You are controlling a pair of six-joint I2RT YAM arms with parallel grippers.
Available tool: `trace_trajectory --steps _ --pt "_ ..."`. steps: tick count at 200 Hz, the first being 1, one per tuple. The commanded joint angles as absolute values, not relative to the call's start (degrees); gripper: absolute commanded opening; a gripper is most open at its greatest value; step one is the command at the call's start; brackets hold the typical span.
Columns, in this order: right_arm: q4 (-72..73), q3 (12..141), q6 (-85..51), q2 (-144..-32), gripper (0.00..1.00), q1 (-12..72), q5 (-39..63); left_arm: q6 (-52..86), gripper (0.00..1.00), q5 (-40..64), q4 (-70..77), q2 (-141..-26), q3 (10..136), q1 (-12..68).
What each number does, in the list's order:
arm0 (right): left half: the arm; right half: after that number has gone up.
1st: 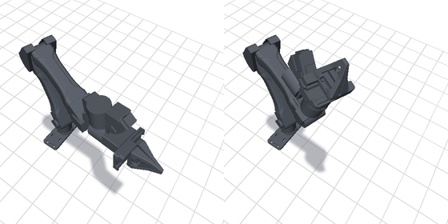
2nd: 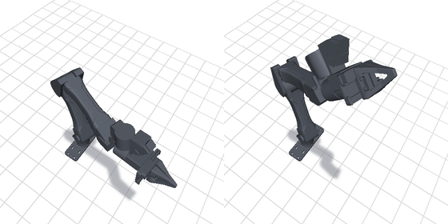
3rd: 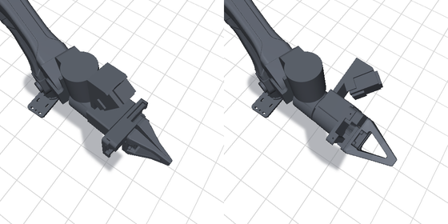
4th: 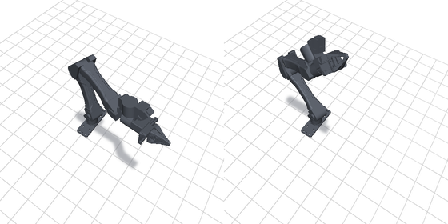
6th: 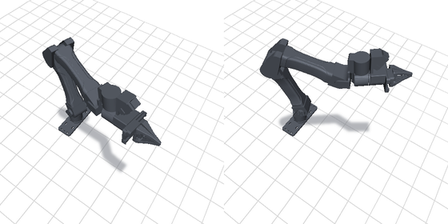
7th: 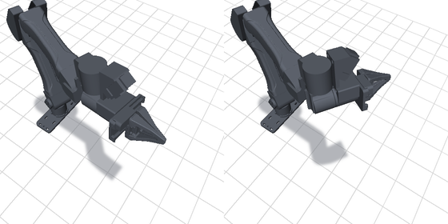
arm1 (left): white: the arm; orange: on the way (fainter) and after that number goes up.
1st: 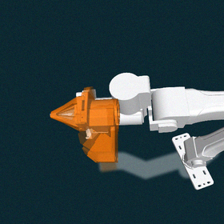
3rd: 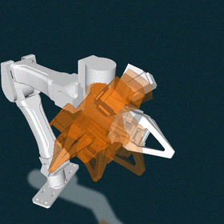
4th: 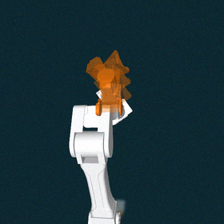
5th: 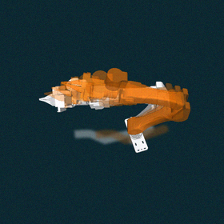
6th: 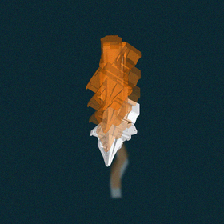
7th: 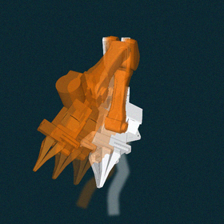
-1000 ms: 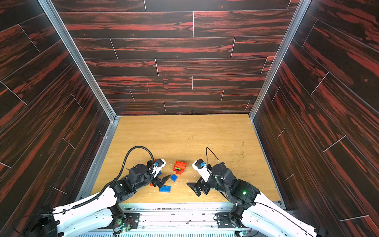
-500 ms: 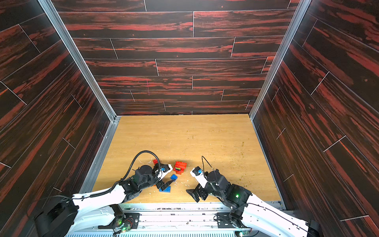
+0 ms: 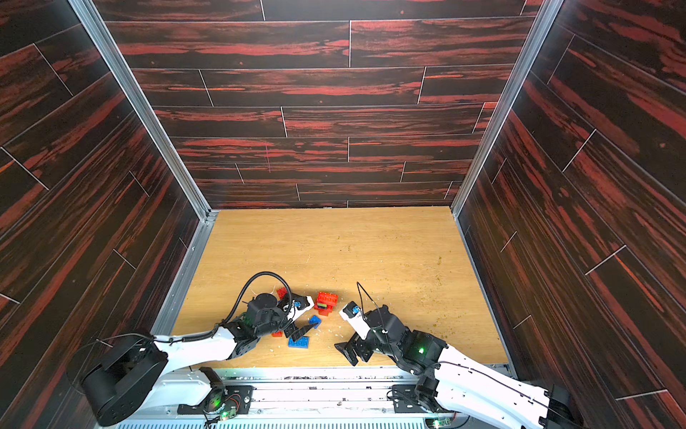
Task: Assemble the letter f with lego
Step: Pick up the lego brick from the center of the board.
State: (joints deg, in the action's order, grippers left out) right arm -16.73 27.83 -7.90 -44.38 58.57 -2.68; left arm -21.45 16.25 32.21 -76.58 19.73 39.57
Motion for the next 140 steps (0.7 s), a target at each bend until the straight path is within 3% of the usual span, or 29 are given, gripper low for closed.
trace_trajectory --steps 1,73,140 --pt "-17.80 29.92 -7.56 -45.22 0.98 59.41 -3.61 -22.69 0.93 20.71 35.10 -79.17 21.90 38.38" --pt "-18.50 31.19 -7.12 -48.56 0.99 59.47 -3.99 -22.61 0.92 22.71 41.66 -89.27 25.29 37.09" --pt "-19.45 31.82 -6.93 -49.21 0.98 59.59 -4.66 -22.73 0.92 24.90 44.50 -90.63 25.55 35.95"
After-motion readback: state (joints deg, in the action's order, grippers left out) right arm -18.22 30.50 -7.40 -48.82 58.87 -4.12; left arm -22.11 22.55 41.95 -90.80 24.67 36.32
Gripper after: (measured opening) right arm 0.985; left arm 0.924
